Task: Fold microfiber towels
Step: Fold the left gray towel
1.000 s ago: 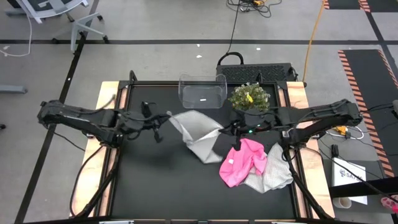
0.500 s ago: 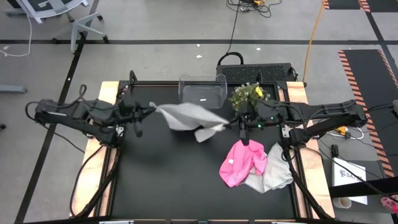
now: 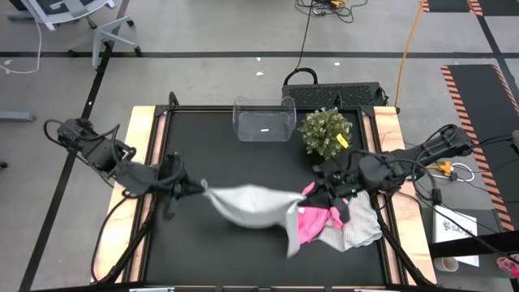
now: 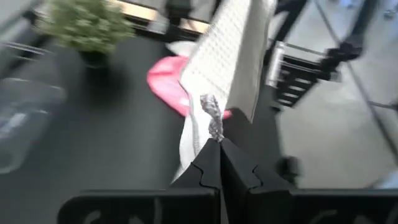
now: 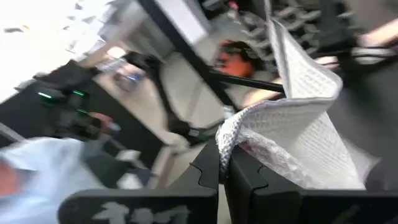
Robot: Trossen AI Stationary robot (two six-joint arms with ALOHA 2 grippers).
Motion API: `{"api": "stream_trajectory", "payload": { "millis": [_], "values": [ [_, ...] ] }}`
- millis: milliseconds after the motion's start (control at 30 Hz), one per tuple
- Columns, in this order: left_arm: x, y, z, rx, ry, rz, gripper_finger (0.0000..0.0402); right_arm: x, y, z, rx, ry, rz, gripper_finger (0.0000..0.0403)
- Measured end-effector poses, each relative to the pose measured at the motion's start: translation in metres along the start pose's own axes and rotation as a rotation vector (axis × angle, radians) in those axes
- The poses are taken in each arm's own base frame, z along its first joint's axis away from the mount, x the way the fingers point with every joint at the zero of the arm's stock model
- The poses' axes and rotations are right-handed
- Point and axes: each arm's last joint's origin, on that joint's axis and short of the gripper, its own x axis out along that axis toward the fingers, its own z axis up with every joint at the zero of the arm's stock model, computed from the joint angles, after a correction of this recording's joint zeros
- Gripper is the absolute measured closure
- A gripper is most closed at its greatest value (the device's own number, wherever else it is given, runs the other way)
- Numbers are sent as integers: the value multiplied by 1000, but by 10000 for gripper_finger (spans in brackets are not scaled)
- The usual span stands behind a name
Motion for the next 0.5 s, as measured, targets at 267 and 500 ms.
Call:
{"api": "stream_trajectory", "payload": {
  "millis": [267,500],
  "values": [
    [12,-48,-17,-205,222,52,401,11,18,-26,119,29,-1,403],
    [28,-68,-38,-265,312,110,401,44,4,-54,150,137,-96,403]
  ]
}}
